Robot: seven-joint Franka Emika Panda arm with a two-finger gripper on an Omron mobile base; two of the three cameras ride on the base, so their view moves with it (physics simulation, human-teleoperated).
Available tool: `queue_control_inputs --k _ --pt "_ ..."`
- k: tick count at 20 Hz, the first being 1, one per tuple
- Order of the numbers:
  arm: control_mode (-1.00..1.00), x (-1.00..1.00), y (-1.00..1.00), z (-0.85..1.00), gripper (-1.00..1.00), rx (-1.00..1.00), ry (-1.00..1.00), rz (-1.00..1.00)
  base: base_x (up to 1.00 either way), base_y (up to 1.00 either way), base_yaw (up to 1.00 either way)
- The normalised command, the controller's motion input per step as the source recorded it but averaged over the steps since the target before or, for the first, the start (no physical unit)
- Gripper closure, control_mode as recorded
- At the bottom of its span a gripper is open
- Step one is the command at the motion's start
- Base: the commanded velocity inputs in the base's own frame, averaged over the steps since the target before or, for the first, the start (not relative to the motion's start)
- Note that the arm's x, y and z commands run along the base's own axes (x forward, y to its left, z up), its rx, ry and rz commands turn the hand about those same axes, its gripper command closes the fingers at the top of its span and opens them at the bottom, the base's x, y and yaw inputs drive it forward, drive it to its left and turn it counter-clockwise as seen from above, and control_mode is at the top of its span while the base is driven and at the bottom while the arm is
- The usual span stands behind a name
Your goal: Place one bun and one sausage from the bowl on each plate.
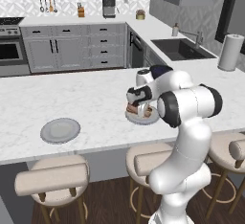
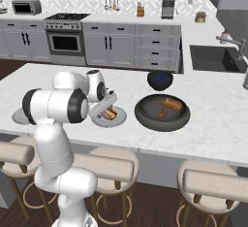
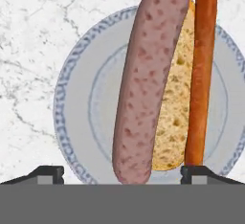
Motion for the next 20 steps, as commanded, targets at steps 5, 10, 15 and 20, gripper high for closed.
queue_control_inputs --k 5,10,15,20 --pt "-1.0 -0.17 -0.05 0.67 -1.0 0.0 0.0 0.01 0.0 0.0 0.0" --pt "-1.0 0.01 -0.52 0.76 -1.0 0.0 0.03 0.0 0.0 0.0 0.0" --pt "-1.0 0.33 -0.82 0.51 -1.0 0.0 0.15 -0.07 0.0 0.0 0.0" --pt "-1.0 0.33 -0.98 0.11 -1.0 0.0 0.17 -0.16 0.0 0.0 0.0"
